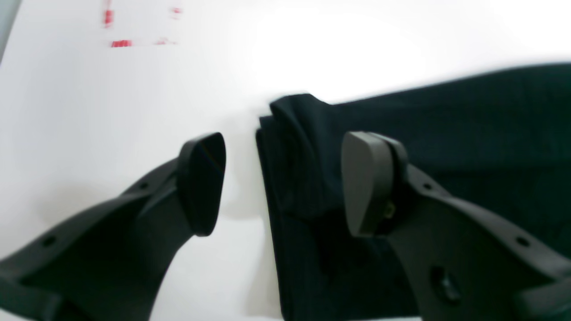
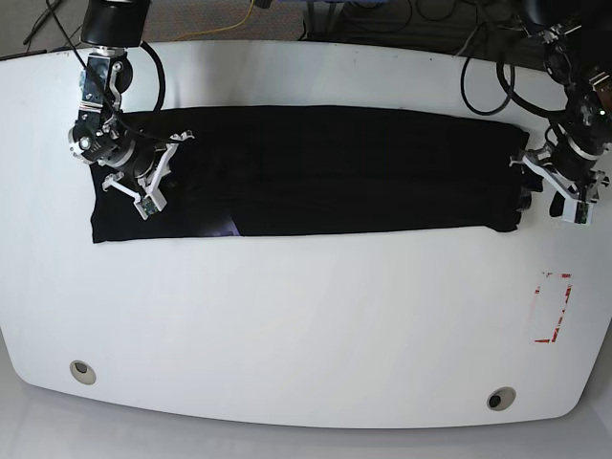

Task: Layout the t-shirt on the table in an organized manner, then fold the t-shirt properly
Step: 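Hold the side edges and lift the left gripper's edge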

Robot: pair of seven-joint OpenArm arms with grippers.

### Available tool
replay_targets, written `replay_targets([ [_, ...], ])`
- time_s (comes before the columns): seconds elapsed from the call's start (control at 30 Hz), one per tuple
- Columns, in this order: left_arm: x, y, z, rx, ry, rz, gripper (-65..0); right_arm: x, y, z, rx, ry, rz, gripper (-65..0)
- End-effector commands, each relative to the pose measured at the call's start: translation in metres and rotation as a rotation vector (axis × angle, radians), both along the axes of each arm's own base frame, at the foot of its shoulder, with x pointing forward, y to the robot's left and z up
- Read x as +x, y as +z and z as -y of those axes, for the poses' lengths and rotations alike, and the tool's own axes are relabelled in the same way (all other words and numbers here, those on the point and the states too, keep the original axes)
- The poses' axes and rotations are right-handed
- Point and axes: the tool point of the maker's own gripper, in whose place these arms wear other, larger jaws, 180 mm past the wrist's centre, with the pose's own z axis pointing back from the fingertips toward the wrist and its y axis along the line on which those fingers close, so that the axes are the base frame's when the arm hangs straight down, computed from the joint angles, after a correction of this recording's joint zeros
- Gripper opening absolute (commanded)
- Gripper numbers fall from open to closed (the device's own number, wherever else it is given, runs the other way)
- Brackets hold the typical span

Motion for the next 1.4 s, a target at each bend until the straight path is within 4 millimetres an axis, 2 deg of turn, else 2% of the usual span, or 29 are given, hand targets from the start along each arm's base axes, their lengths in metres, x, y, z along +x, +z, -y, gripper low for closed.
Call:
replay_targets([
  [0.0,0.007,0.007,-0.011,-0.021,0.004,0.015,-25.8,-0.012,-0.011,0.004,-0.052,0.018,-0.063,-65.0],
  [0.23,0.008,-0.006,-0.012,-0.143,0.015,-0.002,-25.7,-0.013,-0.013,-0.004,-0.045,0.039,-0.069,-65.0],
  [0.53,0.004,-0.020,-0.014,-0.175,0.027,-0.039,-25.3,-0.013,-0.015,-0.010,-0.032,0.034,-0.069,-65.0],
  [0.63,0.004,-0.023,-0.010,-0.180,0.017,-0.050,-19.9,-0.013,-0.015,-0.011,-0.030,0.034,-0.069,-65.0],
  [0.67,0.004,-0.025,-0.008,-0.182,0.014,-0.055,-15.4,-0.013,-0.015,-0.011,-0.030,0.034,-0.069,-65.0],
  [0.77,0.003,-0.026,-0.008,-0.181,0.014,-0.060,-8.4,-0.013,-0.015,-0.012,-0.029,0.034,-0.069,-65.0],
  [0.83,0.003,-0.026,-0.008,-0.180,0.018,-0.061,-6.9,-0.013,-0.015,-0.012,-0.029,0.034,-0.069,-65.0],
  [1.07,-0.002,-0.041,-0.010,-0.204,0.033,-0.100,-8.2,-0.013,-0.015,-0.012,-0.026,0.034,-0.068,-65.0],
  [1.37,-0.015,-0.073,-0.011,-0.267,0.071,-0.183,-8.2,-0.012,-0.014,-0.012,-0.024,0.033,-0.066,-65.0],
])
